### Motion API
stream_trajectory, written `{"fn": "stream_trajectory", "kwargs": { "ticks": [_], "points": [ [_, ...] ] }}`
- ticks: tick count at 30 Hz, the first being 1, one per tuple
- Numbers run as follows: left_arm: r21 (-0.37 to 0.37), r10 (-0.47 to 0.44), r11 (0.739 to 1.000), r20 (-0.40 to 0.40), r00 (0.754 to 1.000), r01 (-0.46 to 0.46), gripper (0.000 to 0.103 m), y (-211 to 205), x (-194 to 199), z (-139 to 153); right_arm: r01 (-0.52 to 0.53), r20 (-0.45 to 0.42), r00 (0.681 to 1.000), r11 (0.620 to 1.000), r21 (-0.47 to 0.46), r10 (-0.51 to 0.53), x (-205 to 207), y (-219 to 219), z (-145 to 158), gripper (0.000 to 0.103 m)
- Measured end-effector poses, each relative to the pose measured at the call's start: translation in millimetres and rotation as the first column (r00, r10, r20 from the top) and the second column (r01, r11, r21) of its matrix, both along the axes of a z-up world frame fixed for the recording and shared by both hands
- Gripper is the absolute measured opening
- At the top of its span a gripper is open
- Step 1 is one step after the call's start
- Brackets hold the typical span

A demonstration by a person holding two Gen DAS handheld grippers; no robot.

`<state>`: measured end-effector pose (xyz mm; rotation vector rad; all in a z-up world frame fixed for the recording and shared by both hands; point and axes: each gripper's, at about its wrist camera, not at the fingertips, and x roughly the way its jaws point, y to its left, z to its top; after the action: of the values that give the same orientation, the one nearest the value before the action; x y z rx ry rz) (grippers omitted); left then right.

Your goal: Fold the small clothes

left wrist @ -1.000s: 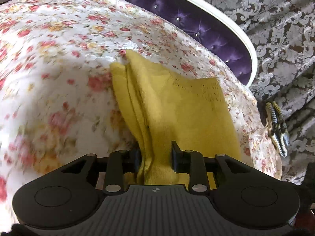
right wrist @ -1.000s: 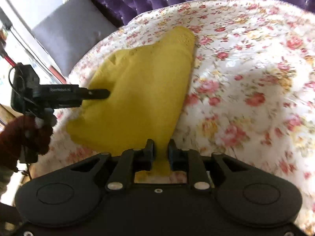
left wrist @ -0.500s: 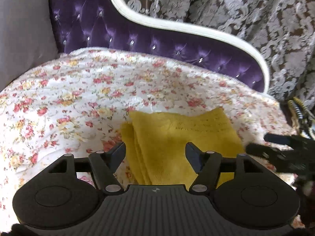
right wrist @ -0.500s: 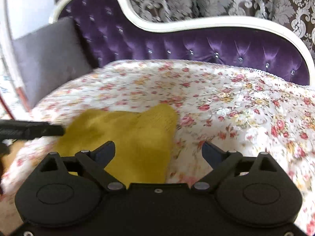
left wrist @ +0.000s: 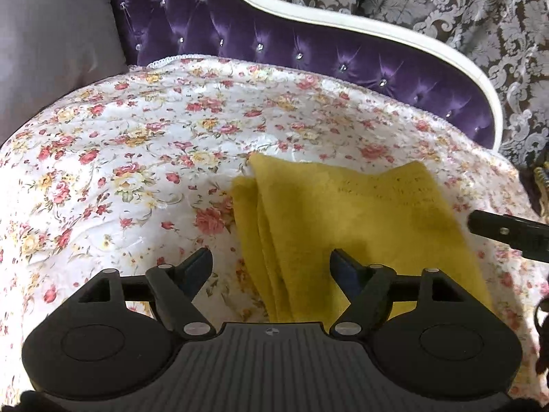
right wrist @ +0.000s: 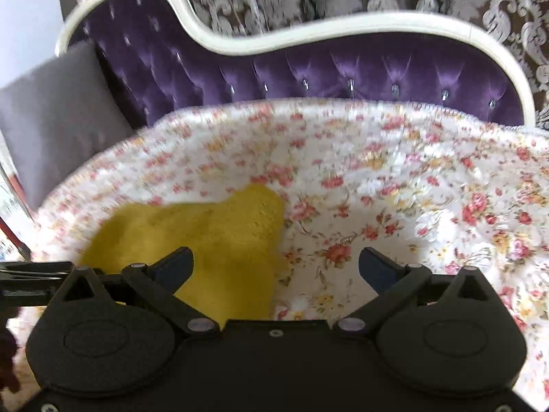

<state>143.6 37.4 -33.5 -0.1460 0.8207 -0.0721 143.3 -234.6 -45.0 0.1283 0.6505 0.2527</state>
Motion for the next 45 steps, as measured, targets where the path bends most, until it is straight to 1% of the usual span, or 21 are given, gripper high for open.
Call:
{"fn": "stream_trajectory", "kwargs": {
  "ticks": [5, 12, 14, 17, 19, 21, 28, 33, 36, 38, 42, 45],
  "points": [
    [-0.002, 0.019, 1.000, 0.034, 0.999, -0.019, 0.076, -4, -16, 14, 0.003, 0.042, 0.999, 0.999, 0.033, -0.005, -29, -2, 16, 0.103],
    [0.049, 0.049, 0.997, 0.073, 0.996, -0.053, 0.077, -13, -39, 33, 0.008, 0.066, 0.998, 0.997, 0.074, -0.013, -56, -5, 27, 0.103],
    [0.082, 0.064, 0.994, 0.067, 0.996, -0.070, 0.077, -18, -46, 36, 0.008, 0.073, 0.997, 0.997, 0.080, -0.014, -65, -5, 30, 0.103],
    [0.161, 0.107, 0.980, 0.062, 0.992, -0.116, 0.076, -28, -59, 41, 0.003, 0.072, 0.997, 0.997, 0.076, -0.009, -77, -2, 32, 0.103],
    [0.208, 0.136, 0.967, 0.057, 0.989, -0.145, 0.076, -34, -67, 44, 0.003, 0.050, 0.999, 0.998, 0.068, -0.006, -82, 0, 31, 0.103],
    [0.233, 0.150, 0.959, 0.058, 0.987, -0.160, 0.076, -38, -75, 47, 0.005, 0.037, 0.999, 0.998, 0.068, -0.007, -88, 2, 30, 0.103],
    [0.211, 0.104, 0.971, 0.063, 0.993, -0.115, 0.076, -48, -102, 50, 0.009, 0.040, 0.999, 0.996, 0.085, -0.013, -109, 5, 28, 0.103],
    [0.201, 0.084, 0.975, 0.066, 0.994, -0.096, 0.076, -54, -117, 47, 0.012, 0.028, 1.000, 0.999, 0.046, -0.014, -122, 10, 26, 0.103],
    [0.228, 0.096, 0.967, 0.071, 0.993, -0.110, 0.076, -57, -123, 43, 0.009, 0.021, 1.000, 1.000, 0.011, -0.009, -128, 14, 23, 0.103],
    [0.230, 0.101, 0.967, 0.062, 0.993, -0.113, 0.076, -57, -124, 39, 0.006, 0.019, 1.000, 1.000, -0.006, -0.006, -131, 16, 20, 0.103],
    [0.187, 0.112, 0.976, 0.018, 0.993, -0.114, 0.076, -52, -126, 31, 0.008, 0.014, 1.000, 1.000, -0.024, -0.008, -135, 18, 17, 0.103],
    [0.177, 0.113, 0.978, 0.000, 0.994, -0.111, 0.076, -50, -127, 26, 0.014, 0.006, 1.000, 0.999, -0.029, -0.014, -136, 17, 13, 0.103]
  ]
}}
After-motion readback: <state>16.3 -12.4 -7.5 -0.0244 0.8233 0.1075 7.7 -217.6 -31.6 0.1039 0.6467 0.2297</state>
